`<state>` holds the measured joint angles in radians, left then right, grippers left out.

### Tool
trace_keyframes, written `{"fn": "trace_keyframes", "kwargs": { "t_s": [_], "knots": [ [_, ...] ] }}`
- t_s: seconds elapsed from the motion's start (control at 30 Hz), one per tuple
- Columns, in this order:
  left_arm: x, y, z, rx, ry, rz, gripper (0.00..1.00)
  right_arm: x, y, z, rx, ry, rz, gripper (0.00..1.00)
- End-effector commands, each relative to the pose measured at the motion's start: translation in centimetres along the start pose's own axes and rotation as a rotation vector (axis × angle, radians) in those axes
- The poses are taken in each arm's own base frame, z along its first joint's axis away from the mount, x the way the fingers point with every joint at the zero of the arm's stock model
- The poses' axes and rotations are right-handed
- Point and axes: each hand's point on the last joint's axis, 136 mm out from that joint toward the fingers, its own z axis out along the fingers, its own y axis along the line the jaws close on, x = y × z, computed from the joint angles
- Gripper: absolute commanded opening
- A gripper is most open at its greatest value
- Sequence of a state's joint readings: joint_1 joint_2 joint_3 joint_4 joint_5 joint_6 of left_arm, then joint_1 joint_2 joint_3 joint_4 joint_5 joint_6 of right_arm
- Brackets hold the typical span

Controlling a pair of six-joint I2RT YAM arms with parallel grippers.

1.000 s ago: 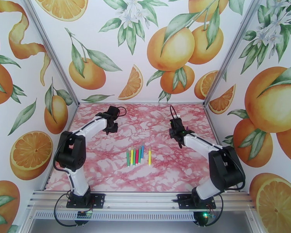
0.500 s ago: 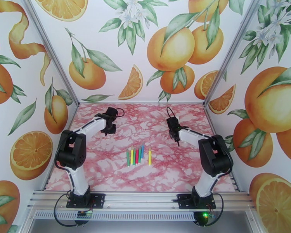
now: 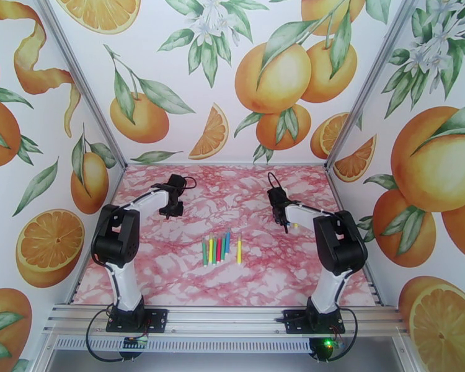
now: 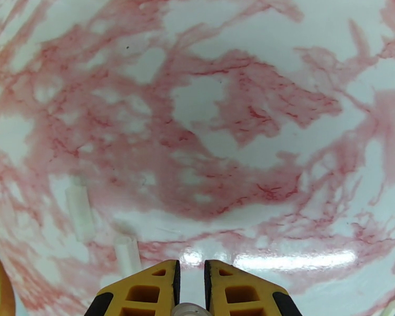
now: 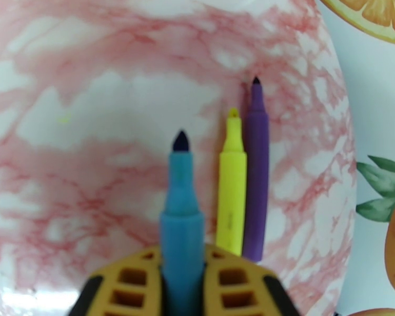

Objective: Open the pen caps

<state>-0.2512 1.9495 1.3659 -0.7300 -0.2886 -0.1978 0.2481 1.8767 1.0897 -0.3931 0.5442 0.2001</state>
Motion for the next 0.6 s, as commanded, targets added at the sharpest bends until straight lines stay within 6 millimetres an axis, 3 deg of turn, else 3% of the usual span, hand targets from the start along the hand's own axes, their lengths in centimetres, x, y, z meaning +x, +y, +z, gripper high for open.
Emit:
{"fn": "trace_keyframes", "kwargs": {
  "t_s": [0.0, 0.23, 0.57],
  "knots": [
    [0.6, 0.2, 1.1, -0.011, 0.023, 0.018, 0.14, -0.5, -0.7, 0.4, 0.035, 0.007, 0.001, 0.00],
    [1.4, 0.5, 1.7, -0.022, 0.050, 0.021, 0.16, -0.2, -1.1, 0.9, 0.041, 0.029, 0.015, 0.00],
    [2.2, 1.0, 2.4, -0.036, 0.078, 0.020, 0.21, 0.4, -1.4, 1.4, 0.038, 0.055, 0.034, 0.09]
  ]
}}
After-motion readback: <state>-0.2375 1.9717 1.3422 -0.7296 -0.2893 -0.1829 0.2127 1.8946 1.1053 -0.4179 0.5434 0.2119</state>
